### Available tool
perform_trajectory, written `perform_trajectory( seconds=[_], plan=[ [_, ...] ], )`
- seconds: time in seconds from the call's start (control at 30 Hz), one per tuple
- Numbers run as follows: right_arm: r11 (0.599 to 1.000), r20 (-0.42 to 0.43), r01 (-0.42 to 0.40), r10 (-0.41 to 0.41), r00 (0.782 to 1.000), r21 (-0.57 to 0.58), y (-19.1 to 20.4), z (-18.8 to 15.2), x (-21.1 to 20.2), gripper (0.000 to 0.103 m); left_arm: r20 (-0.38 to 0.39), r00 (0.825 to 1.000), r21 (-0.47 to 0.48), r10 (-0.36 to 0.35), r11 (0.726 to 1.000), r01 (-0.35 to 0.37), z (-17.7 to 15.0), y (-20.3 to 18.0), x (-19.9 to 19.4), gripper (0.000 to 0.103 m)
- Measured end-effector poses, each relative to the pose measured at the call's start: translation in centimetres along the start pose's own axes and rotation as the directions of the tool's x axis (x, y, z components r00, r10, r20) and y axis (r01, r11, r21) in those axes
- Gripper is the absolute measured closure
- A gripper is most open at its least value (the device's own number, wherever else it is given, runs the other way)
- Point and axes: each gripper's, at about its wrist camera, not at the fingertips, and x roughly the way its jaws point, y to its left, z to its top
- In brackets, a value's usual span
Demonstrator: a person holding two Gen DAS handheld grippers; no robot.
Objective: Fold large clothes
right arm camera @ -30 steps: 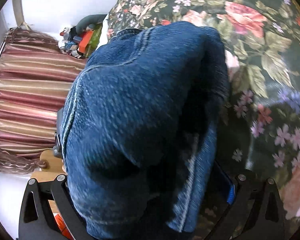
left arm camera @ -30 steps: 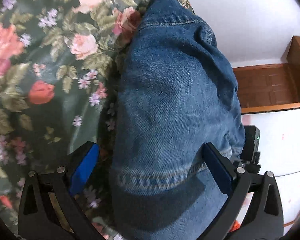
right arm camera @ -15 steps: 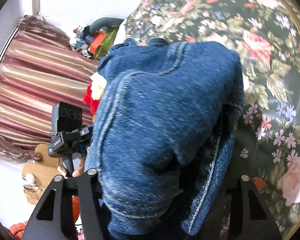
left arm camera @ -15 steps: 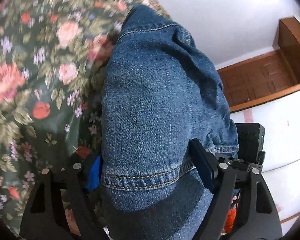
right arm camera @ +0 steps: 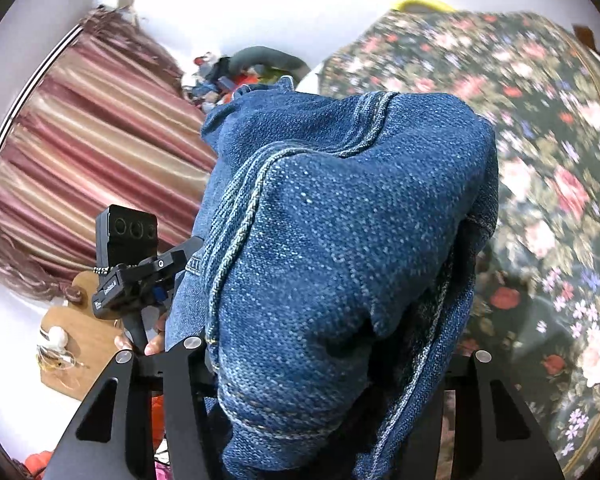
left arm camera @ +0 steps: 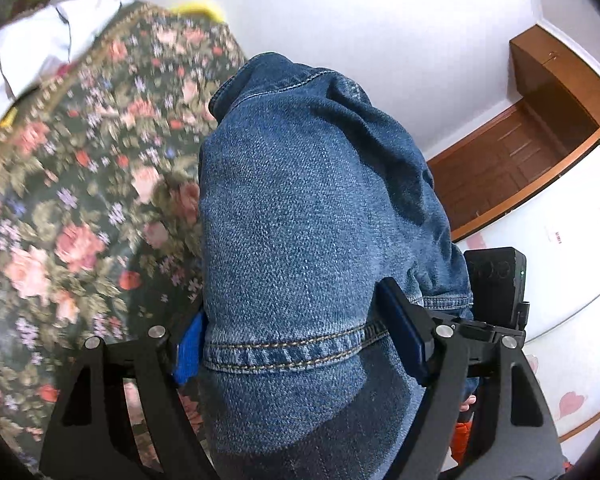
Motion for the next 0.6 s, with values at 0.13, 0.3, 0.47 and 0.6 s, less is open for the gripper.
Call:
perform_trajectory(
  seconds=[0.13, 0.3, 0.47, 0.6],
  plan=[
    [0.999, -0.001, -0.006, 0.006, 1.0, -0.031, 3.1, 0.3, 1.2, 0.051, 0.039, 0.999, 0.002, 0.007, 1.0, -0.007, 0.9, 0.9, -2.6, 0.025],
    [0.998, -0.029, -0.013, 0.012, 1.0, -0.059, 5.8, 0.2, 3.8, 0.051, 0.072, 0.997, -0.007, 0.023, 1.0, -0.023, 0.2, 3.0, -6.4, 0.025],
    [0.999, -0.081, -0.008, 0.003, 0.997, -0.051, 6.6, -0.9, 7.6, 0.051, 0.069, 0.997, -0.065, 0.039, 0.997, -0.034, -0.9, 6.5, -7.6, 0.025],
    [1.0, -0.154, 0.005, -0.005, 0.988, 0.0, 5.0, -1.3, 11.8, 0.051, 0.028, 0.998, -0.135, 0.052, 0.99, -0.048, -2.5, 10.6, -6.7, 0.025]
  ],
)
